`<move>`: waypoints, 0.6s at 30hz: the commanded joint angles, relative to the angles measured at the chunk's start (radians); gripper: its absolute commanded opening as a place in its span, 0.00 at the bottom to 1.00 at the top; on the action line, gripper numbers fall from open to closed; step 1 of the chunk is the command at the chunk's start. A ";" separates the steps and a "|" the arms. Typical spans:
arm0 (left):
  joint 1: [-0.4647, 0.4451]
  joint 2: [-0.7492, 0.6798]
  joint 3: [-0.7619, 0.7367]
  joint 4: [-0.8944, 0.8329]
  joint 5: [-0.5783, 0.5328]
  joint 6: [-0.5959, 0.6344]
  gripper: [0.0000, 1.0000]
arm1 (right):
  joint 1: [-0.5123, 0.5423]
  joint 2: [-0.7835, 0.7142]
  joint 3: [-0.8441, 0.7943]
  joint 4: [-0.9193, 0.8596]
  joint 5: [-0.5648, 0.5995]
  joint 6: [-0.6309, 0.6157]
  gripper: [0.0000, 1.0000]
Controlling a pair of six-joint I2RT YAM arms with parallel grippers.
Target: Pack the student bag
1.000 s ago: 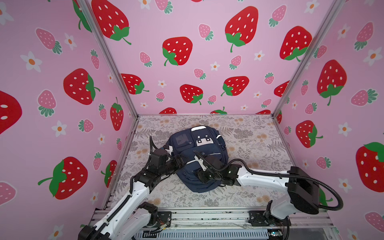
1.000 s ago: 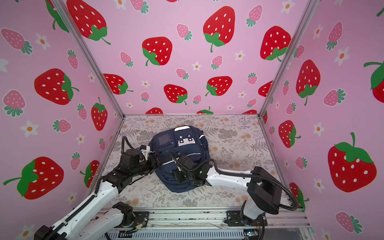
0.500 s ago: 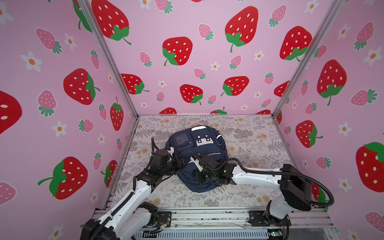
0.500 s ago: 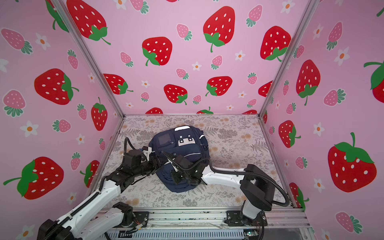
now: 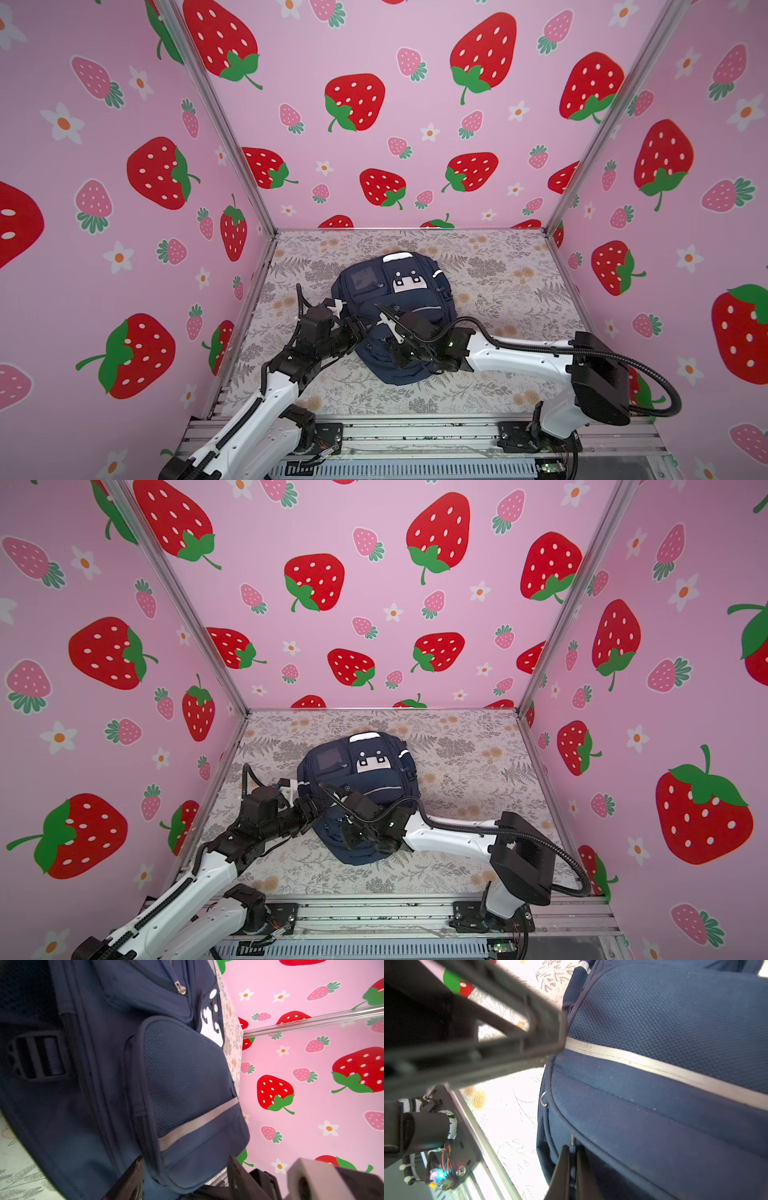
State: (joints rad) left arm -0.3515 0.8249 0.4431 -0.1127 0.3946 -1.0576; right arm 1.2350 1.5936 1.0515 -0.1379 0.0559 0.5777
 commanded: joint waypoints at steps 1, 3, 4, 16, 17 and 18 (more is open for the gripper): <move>0.004 -0.010 -0.046 0.018 -0.009 -0.085 0.62 | 0.006 -0.033 0.031 -0.028 0.025 0.042 0.00; 0.005 -0.018 -0.064 0.031 -0.014 -0.109 0.61 | 0.007 -0.035 0.036 -0.028 0.021 0.054 0.00; 0.004 -0.021 -0.068 0.038 -0.018 -0.116 0.60 | 0.009 -0.036 0.035 -0.025 0.016 0.057 0.00; 0.001 0.072 -0.029 0.143 0.008 -0.144 0.48 | 0.023 -0.037 0.056 -0.042 0.017 0.073 0.00; 0.000 0.079 -0.026 0.149 0.011 -0.145 0.45 | 0.023 -0.032 0.058 -0.042 0.017 0.073 0.00; 0.000 0.087 -0.024 0.157 0.015 -0.148 0.43 | 0.023 -0.031 0.059 -0.042 0.016 0.076 0.00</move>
State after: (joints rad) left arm -0.3515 0.8963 0.3737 -0.0036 0.4038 -1.1870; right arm 1.2484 1.5898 1.0748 -0.1761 0.0586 0.6357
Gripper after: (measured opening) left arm 0.437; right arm 0.072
